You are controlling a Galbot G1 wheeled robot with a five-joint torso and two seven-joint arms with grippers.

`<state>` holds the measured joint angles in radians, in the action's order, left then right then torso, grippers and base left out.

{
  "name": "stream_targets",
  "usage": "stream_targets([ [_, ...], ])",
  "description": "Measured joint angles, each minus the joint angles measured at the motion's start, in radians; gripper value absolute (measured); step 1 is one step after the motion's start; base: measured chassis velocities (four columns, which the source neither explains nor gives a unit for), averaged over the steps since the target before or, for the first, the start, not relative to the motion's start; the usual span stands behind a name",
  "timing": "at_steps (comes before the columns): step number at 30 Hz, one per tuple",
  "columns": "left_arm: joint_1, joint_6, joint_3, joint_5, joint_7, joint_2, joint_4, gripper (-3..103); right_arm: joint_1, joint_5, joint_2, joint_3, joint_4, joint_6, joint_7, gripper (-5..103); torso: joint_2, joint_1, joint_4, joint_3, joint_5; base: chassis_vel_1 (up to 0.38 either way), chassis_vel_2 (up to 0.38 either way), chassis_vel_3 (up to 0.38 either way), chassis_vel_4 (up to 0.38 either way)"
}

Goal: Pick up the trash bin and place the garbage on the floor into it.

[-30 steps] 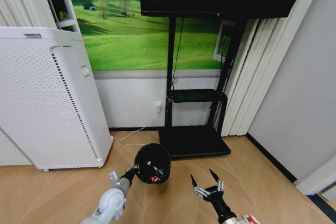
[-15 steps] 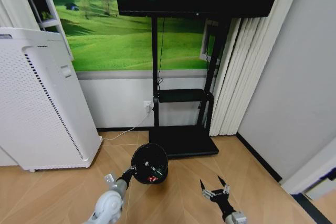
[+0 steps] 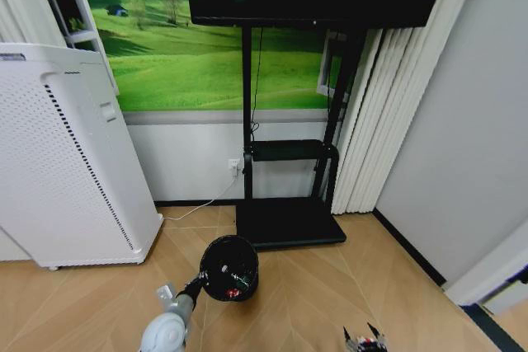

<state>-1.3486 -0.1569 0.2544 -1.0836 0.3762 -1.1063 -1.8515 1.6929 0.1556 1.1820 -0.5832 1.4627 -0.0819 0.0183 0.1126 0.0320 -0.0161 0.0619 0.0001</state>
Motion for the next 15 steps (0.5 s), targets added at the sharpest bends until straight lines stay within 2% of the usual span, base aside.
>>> stream_targets([
  [6, -0.001, -0.001, -0.007, 0.001, 0.002, -0.002, 0.000, 3, -0.058, 0.003, 0.003, 0.007, -0.088, 0.002, -0.015, 78, 0.000, 0.000, 0.0001, 0.000, 0.0000, 0.000, 0.000, 0.000, 0.000],
  [15, -0.001, -0.001, -0.003, 0.001, 0.005, 0.003, -0.001, 3, -0.138, 0.000, -0.003, 0.010, -0.228, 0.002, -0.016, 81, 0.000, 0.000, 0.0002, 0.000, 0.0000, 0.000, 0.000, 0.000, 0.000],
])
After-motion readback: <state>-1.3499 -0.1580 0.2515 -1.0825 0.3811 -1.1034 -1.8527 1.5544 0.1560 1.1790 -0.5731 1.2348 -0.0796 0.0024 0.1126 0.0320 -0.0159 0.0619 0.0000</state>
